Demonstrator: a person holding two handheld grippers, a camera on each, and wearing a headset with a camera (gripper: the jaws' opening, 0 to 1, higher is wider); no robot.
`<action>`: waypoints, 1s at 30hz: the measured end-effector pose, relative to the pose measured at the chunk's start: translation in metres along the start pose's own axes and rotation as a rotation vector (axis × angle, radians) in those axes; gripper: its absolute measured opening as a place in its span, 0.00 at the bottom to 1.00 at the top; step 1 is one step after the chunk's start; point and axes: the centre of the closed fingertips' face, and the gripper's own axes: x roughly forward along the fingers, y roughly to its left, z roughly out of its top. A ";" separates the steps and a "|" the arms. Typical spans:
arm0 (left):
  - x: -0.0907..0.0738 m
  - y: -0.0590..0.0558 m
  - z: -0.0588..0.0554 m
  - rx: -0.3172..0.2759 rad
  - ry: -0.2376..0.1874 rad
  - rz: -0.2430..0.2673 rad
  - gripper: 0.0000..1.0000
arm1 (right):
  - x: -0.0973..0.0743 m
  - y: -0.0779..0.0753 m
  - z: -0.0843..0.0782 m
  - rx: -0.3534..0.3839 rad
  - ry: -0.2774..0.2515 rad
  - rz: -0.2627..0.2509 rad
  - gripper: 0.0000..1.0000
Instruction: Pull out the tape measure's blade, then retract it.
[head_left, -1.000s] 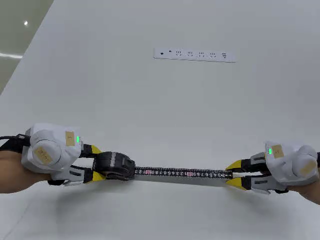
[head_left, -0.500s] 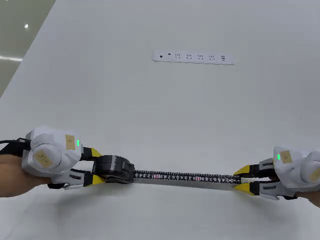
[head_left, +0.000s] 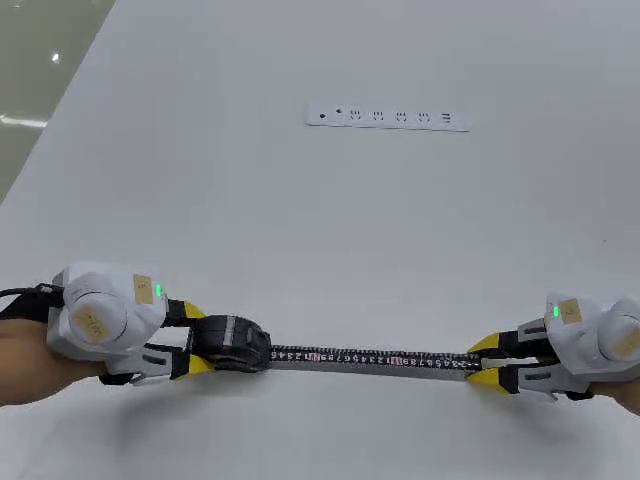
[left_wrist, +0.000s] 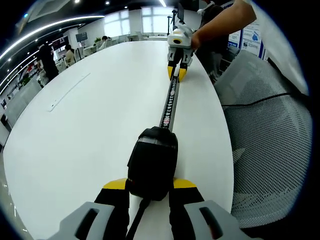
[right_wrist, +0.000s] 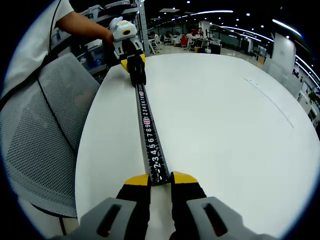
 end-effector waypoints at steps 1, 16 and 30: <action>0.000 -0.001 0.000 -0.003 0.000 0.001 0.28 | 0.000 0.000 0.000 0.001 0.002 0.001 0.13; 0.000 -0.002 0.000 0.000 -0.003 0.015 0.29 | -0.001 0.000 -0.001 0.008 -0.002 -0.009 0.15; -0.005 0.000 0.000 -0.013 -0.016 0.027 0.37 | -0.004 0.007 0.000 0.032 -0.011 -0.003 0.25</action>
